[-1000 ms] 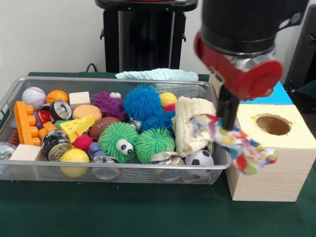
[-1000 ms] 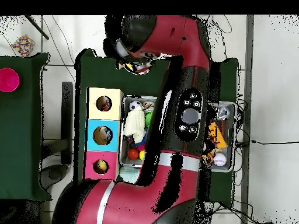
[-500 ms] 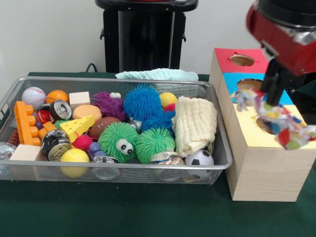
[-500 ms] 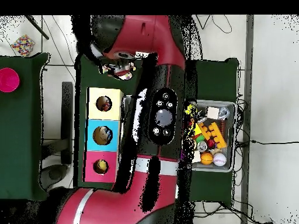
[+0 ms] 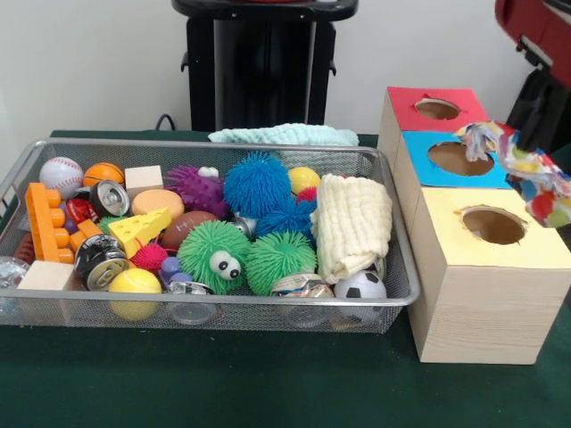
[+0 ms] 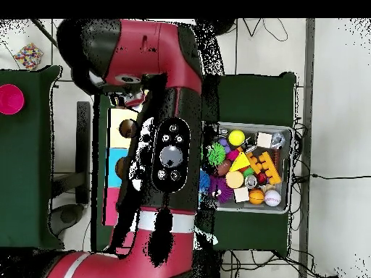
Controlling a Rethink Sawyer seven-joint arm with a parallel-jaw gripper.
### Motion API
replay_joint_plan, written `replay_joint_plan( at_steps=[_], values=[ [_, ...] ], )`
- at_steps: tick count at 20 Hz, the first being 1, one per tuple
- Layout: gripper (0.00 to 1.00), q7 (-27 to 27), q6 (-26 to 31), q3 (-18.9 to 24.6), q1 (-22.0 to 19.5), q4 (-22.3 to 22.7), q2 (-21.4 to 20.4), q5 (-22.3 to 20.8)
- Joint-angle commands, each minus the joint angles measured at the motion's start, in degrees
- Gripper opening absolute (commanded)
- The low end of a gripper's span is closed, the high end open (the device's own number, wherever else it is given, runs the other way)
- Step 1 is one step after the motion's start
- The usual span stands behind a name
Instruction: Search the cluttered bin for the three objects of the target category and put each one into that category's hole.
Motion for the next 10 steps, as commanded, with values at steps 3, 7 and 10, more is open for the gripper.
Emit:
replay_joint_plan(
  at_steps=[3,7,10],
  values=[
    [0.0,8.91,-15.54,1.02,0.29,22.76,-1.8,-3.3],
    [0.0,8.68,-19.92,1.41,0.99,25.4,-1.38,-2.81],
    [0.0,8.45,-21.06,1.52,1.44,26.82,-1.02,-2.36]
  ],
)
